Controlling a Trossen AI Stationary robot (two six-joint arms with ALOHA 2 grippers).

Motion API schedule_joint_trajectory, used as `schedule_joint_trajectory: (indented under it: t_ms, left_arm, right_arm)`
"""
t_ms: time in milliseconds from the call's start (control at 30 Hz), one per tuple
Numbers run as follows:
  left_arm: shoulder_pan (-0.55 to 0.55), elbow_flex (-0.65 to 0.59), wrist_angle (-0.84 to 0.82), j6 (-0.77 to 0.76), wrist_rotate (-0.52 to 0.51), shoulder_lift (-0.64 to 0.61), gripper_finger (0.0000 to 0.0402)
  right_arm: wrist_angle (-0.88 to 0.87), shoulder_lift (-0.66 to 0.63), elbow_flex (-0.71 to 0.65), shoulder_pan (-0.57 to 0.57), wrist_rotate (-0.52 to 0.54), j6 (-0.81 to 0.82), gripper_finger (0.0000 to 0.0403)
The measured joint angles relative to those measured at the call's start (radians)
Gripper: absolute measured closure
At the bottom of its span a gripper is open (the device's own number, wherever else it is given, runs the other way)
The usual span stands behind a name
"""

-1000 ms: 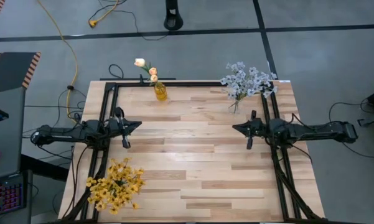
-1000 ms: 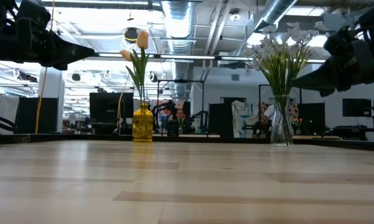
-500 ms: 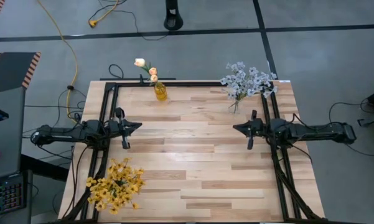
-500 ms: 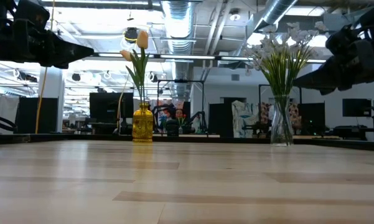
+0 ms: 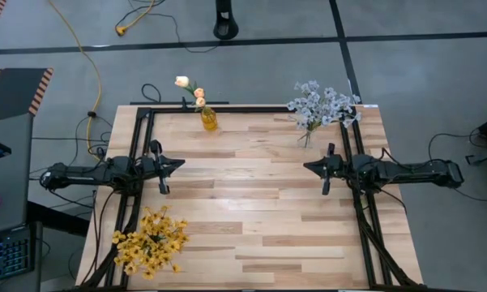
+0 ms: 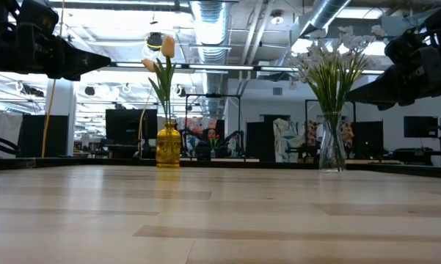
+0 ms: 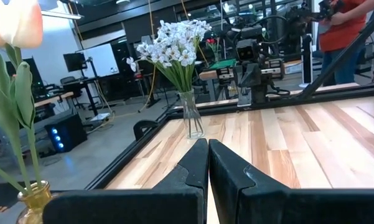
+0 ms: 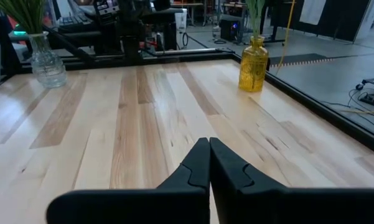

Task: Sort flowers into vase by color
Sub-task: Return to Home Position

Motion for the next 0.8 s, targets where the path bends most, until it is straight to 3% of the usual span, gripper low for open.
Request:
schedule_joint_trajectory:
  t_ms: [800]
  left_arm:
    - [0.0, -0.001, 0.001, -0.097, 0.0, 0.0, 0.0401]
  right_arm:
    - [-0.001, 0.0, 0.001, 0.0, 0.0, 0.0, 0.0365]
